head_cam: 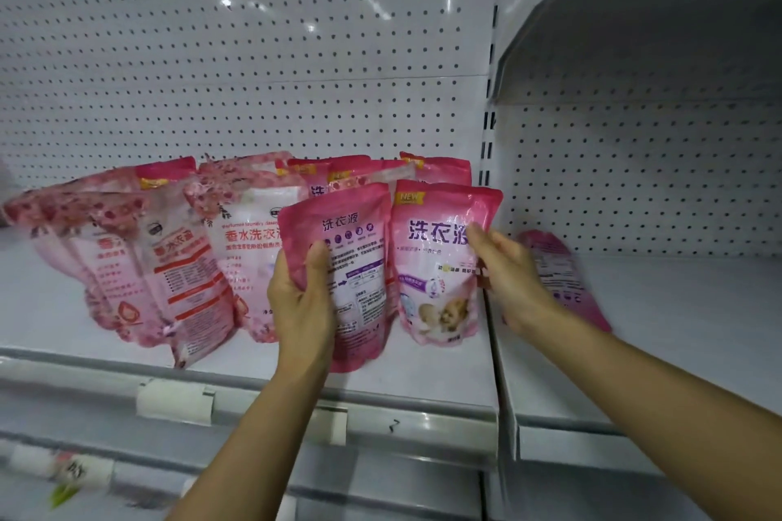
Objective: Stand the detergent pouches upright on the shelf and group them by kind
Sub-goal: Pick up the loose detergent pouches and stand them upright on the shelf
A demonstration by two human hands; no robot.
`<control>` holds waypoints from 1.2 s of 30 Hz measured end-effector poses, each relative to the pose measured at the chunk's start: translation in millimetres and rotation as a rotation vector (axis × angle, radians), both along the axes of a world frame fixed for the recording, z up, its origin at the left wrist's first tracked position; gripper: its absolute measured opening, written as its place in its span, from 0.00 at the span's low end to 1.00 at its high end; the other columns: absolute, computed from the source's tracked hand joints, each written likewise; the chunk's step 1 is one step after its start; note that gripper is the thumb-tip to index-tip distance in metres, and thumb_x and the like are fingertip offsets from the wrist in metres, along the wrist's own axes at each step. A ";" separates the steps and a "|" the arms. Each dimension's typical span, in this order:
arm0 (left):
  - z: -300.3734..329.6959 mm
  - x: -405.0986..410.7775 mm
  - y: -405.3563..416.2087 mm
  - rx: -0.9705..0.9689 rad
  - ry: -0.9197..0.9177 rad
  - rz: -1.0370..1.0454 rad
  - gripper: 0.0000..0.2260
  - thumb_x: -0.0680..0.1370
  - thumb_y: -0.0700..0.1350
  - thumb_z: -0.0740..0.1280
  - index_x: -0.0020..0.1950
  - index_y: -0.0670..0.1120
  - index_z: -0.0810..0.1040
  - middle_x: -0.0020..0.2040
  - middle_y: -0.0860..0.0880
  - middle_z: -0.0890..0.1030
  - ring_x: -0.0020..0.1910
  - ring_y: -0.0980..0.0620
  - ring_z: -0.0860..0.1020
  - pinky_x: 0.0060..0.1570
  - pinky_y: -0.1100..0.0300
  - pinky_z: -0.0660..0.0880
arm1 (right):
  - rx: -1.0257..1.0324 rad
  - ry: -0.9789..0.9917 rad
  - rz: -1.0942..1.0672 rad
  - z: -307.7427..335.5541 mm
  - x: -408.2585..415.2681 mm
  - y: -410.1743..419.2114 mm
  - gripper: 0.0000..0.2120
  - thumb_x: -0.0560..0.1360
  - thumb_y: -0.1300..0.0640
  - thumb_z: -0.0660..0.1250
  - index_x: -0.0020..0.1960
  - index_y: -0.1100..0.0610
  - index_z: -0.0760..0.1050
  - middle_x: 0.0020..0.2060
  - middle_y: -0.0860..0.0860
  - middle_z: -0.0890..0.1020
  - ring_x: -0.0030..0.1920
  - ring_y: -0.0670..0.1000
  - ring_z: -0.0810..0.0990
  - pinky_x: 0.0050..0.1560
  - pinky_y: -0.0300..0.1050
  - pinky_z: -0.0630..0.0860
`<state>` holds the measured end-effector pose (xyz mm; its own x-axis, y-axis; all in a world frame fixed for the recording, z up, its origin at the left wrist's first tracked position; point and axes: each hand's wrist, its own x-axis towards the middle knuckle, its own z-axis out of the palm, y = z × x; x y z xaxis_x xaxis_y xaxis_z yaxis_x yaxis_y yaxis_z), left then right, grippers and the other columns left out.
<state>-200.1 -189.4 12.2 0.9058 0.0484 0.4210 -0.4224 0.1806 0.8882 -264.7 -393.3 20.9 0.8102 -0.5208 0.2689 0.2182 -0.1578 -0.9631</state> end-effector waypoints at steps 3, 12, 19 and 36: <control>-1.9 -5.9 3.5 0.041 0.021 0.024 0.19 0.80 0.54 0.65 0.67 0.46 0.69 0.57 0.49 0.80 0.53 0.53 0.81 0.52 0.54 0.80 | -0.203 -0.026 -0.051 -18.5 -15.1 -25.6 0.21 0.79 0.38 0.53 0.47 0.49 0.79 0.43 0.46 0.83 0.45 0.46 0.80 0.49 0.40 0.76; -16.5 -58.0 -8.0 -0.024 -0.558 0.094 0.15 0.79 0.41 0.62 0.65 0.49 0.70 0.56 0.50 0.78 0.56 0.50 0.77 0.57 0.58 0.75 | -1.331 0.651 -0.184 -60.1 -43.1 -113.3 0.20 0.80 0.42 0.57 0.70 0.46 0.71 0.70 0.46 0.72 0.69 0.52 0.66 0.61 0.50 0.73; -32.2 -86.4 -45.8 0.199 -0.363 -0.322 0.09 0.81 0.38 0.62 0.51 0.51 0.78 0.36 0.53 0.81 0.32 0.54 0.80 0.33 0.60 0.78 | -1.436 0.586 -0.234 -63.8 -63.4 -125.1 0.07 0.77 0.61 0.61 0.52 0.56 0.76 0.51 0.51 0.78 0.57 0.53 0.75 0.47 0.44 0.72; -31.2 -84.2 -75.7 0.508 -0.358 -0.399 0.24 0.78 0.42 0.68 0.68 0.64 0.69 0.66 0.61 0.74 0.64 0.60 0.74 0.63 0.58 0.74 | -1.180 0.363 -0.214 11.1 -90.3 -97.1 0.10 0.82 0.55 0.57 0.42 0.53 0.70 0.38 0.48 0.77 0.38 0.52 0.76 0.37 0.46 0.71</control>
